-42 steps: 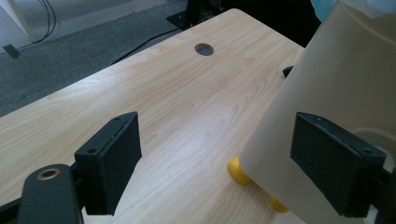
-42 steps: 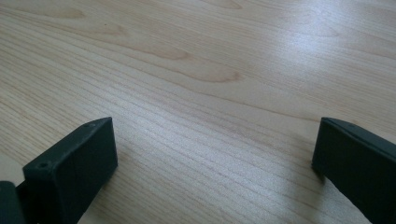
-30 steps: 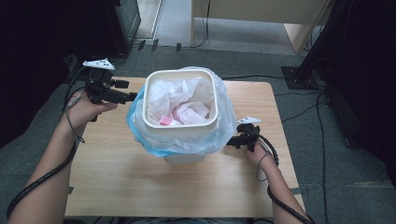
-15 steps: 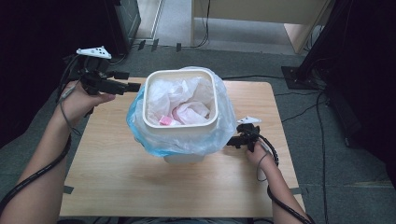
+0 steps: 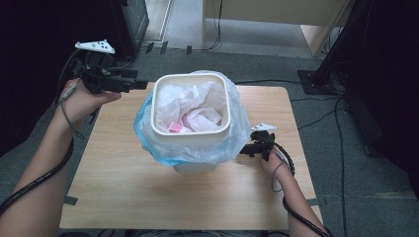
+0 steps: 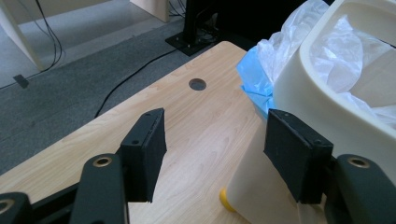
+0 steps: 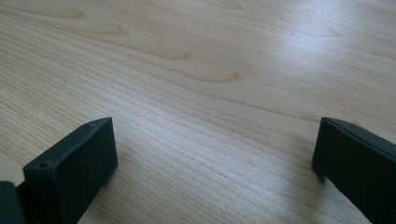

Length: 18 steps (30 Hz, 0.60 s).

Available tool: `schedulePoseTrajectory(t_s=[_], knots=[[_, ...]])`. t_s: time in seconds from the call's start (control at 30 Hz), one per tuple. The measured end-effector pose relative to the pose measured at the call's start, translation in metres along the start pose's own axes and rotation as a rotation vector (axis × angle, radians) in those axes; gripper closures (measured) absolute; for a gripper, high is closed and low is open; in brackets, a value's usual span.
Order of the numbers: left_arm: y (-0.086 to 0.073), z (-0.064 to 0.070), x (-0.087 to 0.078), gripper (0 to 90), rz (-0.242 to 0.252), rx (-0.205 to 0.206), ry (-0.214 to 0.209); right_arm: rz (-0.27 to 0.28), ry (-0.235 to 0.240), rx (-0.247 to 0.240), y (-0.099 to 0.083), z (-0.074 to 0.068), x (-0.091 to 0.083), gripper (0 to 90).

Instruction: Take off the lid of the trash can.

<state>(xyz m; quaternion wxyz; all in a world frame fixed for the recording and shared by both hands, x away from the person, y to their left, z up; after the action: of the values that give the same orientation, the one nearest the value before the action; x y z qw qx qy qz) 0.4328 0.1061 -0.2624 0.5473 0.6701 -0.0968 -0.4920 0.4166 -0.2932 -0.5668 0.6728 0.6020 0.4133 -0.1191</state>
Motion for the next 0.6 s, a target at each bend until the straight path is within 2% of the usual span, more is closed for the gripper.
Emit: schedulePoseTrajectory(t_s=[0.13, 0.2, 0.3, 0.4, 0.47, 0.6], knots=[[0.006, 0.005, -0.001, 40.4, -0.001, 0.024, 0.000, 0.000, 0.000, 0.000, 0.000, 0.000, 0.000, 0.0], [0.009, 0.007, -0.002, 41.1, 0.007, 0.041, 0.011, 0.000, 0.000, 0.000, 0.000, 0.000, 0.000, 0.0], [0.014, 0.012, -0.004, 40.7, 0.024, 0.048, 0.004, 0.000, 0.000, 0.000, 0.000, 0.000, 0.000, 0.0], [0.018, 0.016, -0.005, 41.5, 0.024, 0.075, 0.011, 0.000, 0.000, 0.000, 0.000, 0.000, 0.000, 0.0], [0.022, 0.017, -0.006, 41.6, 0.032, 0.074, 0.014, 0.000, 0.000, 0.000, 0.000, 0.000, 0.000, 0.0], [0.029, 0.024, -0.008, 43.1, 0.050, 0.092, -0.007, 0.000, 0.000, 0.000, 0.000, 0.000, 0.000, 0.0]])
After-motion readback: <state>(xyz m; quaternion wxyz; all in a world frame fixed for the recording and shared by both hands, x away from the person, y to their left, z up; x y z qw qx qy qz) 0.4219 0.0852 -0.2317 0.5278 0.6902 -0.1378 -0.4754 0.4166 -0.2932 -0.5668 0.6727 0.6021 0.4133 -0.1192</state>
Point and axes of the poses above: each handheld gripper's, and its own axes: x roughly forward along the jaws, y roughly out of its top, z roughly to its right, the point moved 6 cm from there along x, roughly forward along the jaws, and after that the axes turned 3 degrees about y, right-handed, at the moved point
